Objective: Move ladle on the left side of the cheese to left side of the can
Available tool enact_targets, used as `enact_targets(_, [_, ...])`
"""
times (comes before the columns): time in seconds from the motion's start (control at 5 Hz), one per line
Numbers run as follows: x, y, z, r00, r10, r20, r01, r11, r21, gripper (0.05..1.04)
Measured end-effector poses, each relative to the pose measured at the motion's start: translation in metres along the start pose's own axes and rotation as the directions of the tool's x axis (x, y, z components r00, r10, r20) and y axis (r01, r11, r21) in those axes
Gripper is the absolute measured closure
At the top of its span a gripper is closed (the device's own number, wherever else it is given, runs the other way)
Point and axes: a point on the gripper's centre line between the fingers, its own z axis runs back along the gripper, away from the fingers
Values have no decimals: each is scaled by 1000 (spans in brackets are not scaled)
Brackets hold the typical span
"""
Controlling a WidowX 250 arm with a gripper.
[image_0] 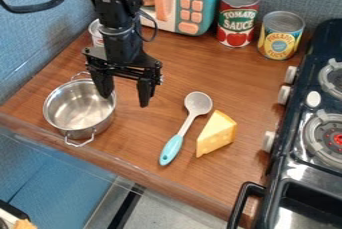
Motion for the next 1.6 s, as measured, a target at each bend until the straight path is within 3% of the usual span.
enact_targets(0.2, [-7, -1, -10, 999, 3, -41, -3, 1000, 0, 84])
enact_targets(0.4, [-14, -25, -15, 997, -52, -51, 52, 999, -5, 84])
enact_targets(1.0, [-25, -63, -22, 994, -111, -15, 111, 994, 19, 84])
enact_targets(1.2, [-34, -71, -38, 991, -122, -58, 123, 992, 23, 84])
enact_targets(1.4, [-40, -74, -52, 989, -113, -94, 116, 993, 27, 136])
enact_targets(1.6, [-41, -77, -54, 988, -125, -89, 128, 991, 25, 416])
